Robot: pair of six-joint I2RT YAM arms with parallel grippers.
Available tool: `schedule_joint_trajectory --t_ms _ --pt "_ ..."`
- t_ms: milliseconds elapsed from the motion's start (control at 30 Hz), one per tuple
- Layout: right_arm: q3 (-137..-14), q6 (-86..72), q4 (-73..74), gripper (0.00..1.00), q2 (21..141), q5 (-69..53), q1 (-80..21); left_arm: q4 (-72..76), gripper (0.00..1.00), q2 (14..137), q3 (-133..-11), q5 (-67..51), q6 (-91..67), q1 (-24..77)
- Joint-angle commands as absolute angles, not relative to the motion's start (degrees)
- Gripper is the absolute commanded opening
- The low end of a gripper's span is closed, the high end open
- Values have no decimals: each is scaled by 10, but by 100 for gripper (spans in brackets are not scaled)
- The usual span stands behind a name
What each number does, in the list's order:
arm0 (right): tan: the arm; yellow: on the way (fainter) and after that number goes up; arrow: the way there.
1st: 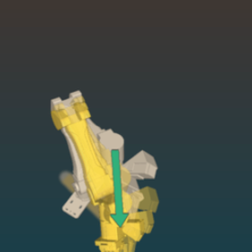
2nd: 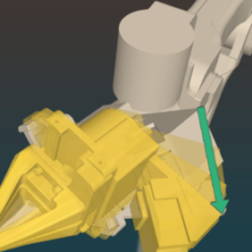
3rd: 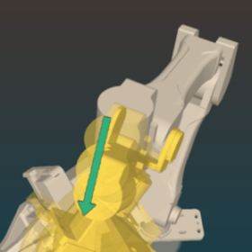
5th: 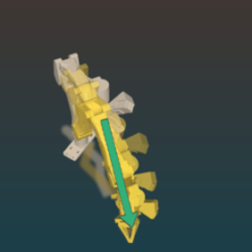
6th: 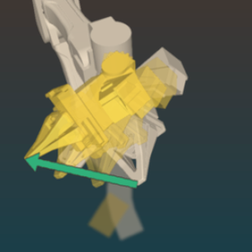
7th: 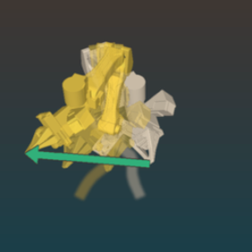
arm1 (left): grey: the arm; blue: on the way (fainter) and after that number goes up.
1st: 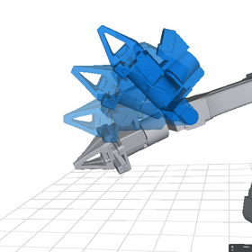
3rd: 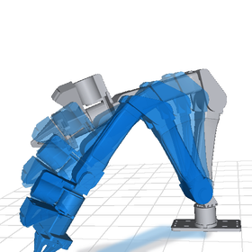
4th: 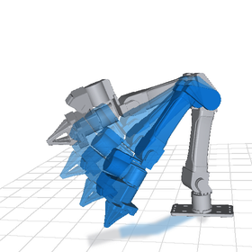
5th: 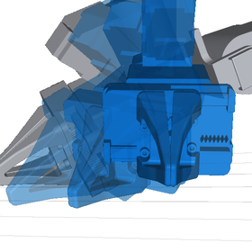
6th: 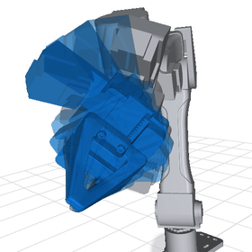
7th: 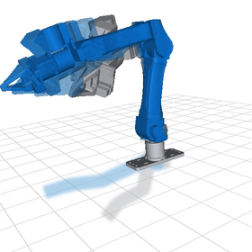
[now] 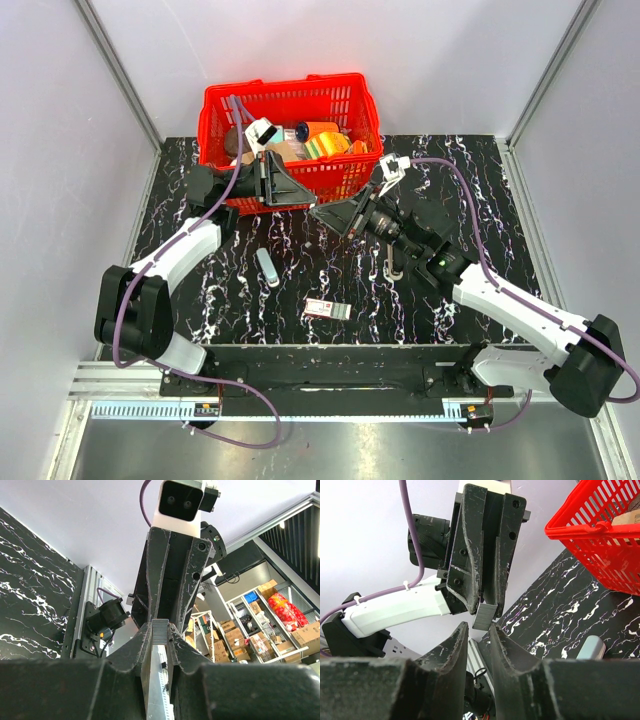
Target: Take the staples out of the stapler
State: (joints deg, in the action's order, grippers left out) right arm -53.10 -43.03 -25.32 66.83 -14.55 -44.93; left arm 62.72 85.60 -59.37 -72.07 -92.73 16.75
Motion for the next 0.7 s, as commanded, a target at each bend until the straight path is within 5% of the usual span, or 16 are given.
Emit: schedule_joint_trajectory --t_ms 0,100,267,667 --pt "-535 -437 -294 27 663 -164 -449 637 0 841 -595 -710 -907 162" --pt "-534 -434 -288 24 657 -159 -447 617 4 840 -596 -711 -890 162" --pt "-539 -424 -245 19 639 -142 -446 518 28 827 -604 -712 -811 155" --pt "-516 -409 -121 15 586 -127 -441 242 40 813 -642 -703 -581 132"
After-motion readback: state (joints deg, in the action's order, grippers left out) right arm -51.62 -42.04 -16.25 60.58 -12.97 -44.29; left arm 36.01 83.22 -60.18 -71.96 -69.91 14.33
